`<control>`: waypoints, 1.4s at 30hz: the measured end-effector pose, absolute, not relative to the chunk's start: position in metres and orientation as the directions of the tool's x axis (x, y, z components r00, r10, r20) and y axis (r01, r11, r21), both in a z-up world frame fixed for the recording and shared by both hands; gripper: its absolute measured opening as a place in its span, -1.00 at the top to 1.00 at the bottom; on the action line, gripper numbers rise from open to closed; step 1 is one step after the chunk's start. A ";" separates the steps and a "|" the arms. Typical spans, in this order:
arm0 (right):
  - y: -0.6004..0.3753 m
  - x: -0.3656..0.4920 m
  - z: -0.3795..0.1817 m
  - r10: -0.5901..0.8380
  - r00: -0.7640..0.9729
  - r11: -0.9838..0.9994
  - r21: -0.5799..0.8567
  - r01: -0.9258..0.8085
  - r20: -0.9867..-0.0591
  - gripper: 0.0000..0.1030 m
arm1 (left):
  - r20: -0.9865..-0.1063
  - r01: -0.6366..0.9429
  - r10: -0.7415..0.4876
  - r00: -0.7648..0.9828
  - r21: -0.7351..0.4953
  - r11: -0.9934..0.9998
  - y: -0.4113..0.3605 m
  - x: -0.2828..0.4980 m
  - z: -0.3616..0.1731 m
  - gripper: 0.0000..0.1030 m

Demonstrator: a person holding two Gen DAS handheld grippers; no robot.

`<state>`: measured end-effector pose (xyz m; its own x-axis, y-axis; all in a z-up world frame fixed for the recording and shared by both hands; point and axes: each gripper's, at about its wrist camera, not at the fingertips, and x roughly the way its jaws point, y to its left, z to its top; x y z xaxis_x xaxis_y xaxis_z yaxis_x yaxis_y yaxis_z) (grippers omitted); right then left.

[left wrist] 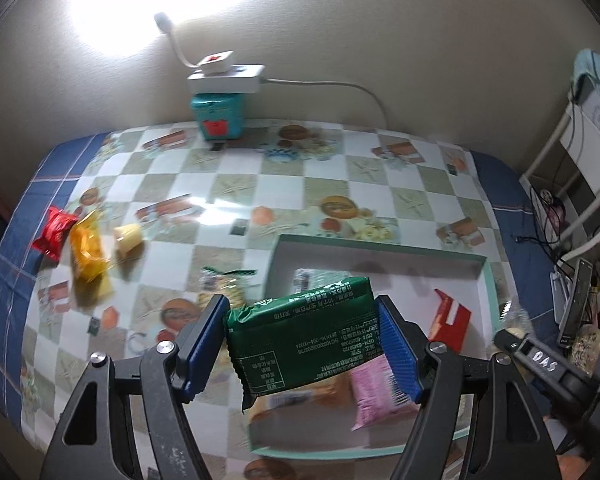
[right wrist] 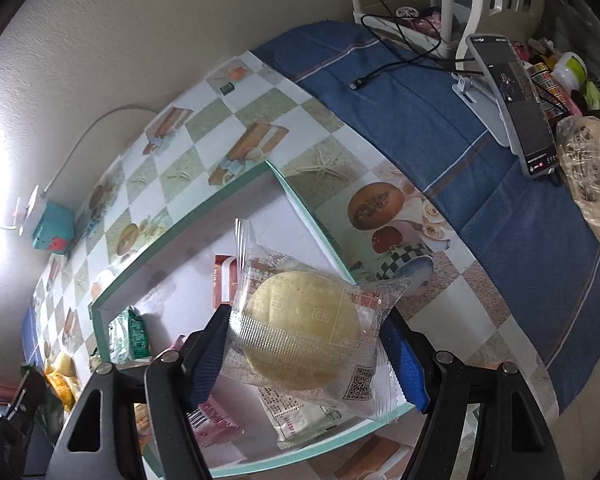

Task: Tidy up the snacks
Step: 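Carry the bun bag and green box into the tray and open both tools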

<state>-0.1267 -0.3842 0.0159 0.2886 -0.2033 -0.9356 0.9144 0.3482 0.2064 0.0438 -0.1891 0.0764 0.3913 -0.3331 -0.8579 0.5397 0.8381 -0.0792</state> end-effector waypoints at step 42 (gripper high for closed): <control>-0.363 -0.095 0.007 -0.218 0.247 0.408 0.142 0.902 -0.944 -1.00 | -0.885 0.510 -0.332 0.327 -0.130 0.850 -0.196 0.086 0.043 -0.81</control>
<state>-0.0952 -0.3630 0.0067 0.2470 -0.2176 -0.9443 0.9018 0.4083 0.1418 0.0860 -0.1962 0.0426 0.3274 -0.3320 -0.8847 0.5103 0.8501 -0.1302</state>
